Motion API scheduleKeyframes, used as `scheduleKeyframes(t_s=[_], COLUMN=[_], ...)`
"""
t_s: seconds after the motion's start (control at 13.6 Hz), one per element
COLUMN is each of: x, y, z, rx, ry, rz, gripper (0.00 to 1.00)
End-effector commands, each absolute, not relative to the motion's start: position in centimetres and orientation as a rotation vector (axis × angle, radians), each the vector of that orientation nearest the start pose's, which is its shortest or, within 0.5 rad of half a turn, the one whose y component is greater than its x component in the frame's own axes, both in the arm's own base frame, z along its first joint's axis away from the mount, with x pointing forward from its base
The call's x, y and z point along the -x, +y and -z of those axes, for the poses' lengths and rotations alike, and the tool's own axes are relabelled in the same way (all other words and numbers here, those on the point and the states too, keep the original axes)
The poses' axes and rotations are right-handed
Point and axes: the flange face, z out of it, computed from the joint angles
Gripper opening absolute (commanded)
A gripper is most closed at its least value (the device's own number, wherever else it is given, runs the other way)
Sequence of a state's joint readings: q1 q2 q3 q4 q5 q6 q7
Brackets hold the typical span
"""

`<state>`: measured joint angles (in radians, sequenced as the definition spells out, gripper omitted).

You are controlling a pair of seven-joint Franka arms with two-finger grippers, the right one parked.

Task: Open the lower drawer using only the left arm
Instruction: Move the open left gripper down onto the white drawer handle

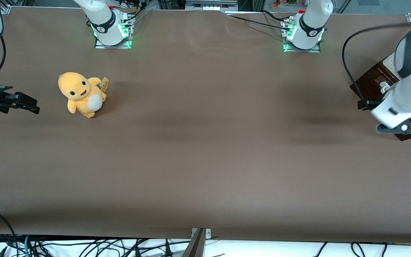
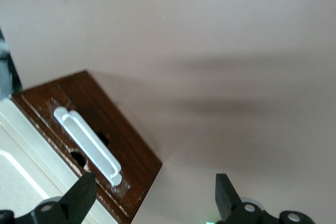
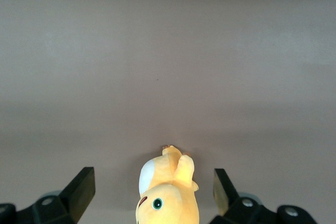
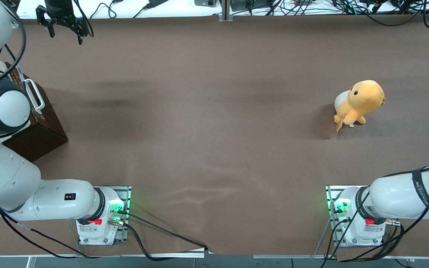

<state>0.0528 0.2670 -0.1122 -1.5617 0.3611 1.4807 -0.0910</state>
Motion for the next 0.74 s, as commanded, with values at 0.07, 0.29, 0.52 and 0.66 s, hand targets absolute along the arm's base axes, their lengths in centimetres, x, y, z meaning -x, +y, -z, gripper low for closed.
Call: scheduleKeyframes(t_s=[0.07, 0.29, 0.52, 0.66], x=[-61.1, -60.2, -59.9, -59.7], y=[-0.4, -0.6, 2.0, 3.9], z=[-42.0, -33.7, -27.4, -26.0], rx=[2.442, 2.067, 1.875, 1.847], ry=[-0.105, -0.192, -0.211, -0.29], rz=[-0.57, -0.738, -0.802, -0.792], gripper=[1.0, 1.0, 1.0, 1.0])
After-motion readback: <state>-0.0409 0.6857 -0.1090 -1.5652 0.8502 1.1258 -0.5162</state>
